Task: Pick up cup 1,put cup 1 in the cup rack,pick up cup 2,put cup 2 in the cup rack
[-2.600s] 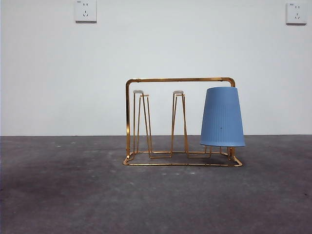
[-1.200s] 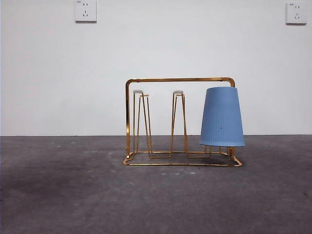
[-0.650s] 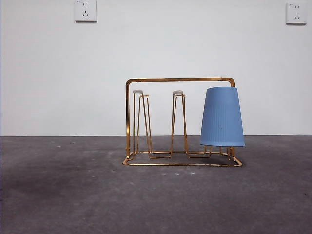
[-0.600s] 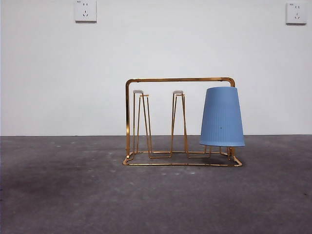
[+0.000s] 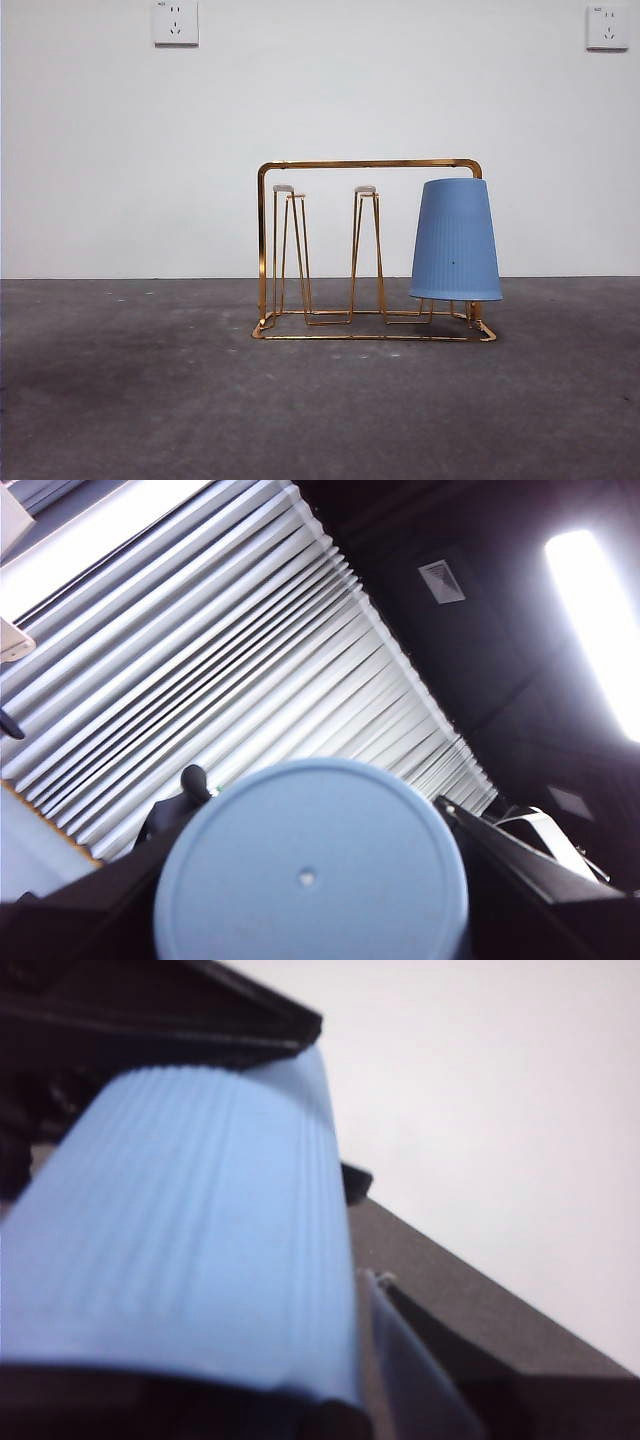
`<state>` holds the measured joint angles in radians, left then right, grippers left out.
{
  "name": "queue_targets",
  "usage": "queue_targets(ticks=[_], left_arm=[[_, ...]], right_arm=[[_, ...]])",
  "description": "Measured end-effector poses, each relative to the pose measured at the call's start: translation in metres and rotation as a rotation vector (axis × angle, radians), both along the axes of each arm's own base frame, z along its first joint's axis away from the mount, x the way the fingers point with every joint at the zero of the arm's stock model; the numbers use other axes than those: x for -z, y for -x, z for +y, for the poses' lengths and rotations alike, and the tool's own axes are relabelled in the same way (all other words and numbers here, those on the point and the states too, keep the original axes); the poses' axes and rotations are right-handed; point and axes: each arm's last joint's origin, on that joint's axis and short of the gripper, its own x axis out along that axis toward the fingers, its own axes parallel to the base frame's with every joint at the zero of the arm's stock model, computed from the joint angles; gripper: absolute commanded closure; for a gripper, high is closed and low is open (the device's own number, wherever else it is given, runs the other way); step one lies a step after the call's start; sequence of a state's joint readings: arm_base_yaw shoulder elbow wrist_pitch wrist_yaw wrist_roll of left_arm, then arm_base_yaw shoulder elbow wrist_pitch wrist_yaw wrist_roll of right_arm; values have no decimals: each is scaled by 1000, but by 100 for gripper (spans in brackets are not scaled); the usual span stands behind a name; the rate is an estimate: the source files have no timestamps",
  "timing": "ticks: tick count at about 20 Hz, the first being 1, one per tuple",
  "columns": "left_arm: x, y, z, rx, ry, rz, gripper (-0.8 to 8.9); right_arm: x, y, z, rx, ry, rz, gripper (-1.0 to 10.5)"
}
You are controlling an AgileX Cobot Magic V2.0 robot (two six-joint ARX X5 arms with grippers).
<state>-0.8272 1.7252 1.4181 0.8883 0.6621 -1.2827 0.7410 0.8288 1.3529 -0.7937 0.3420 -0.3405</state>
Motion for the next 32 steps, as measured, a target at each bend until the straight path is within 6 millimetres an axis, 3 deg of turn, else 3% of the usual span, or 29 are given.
queue_targets(ticks=[6, 12, 17, 25, 32], left_arm=[[1, -17, 15, -35, -26, -12, 819], [-5, -26, 41, -133, -165, -14, 819], [-20, -11, 74, -356, -363, -73, 819], [-27, 27, 124, -848, -875, -328, 819], [-21, 22, 127, -985, -1046, -465, 819]], right_arm=[[0, 12, -12, 34, -17, 4, 718], [8, 29, -28, 61, -15, 67, 722], [15, 39, -37, 83, -21, 132, 725], [26, 46, -42, 85, -57, 275, 726], [27, 47, -41, 61, -105, 326, 726]])
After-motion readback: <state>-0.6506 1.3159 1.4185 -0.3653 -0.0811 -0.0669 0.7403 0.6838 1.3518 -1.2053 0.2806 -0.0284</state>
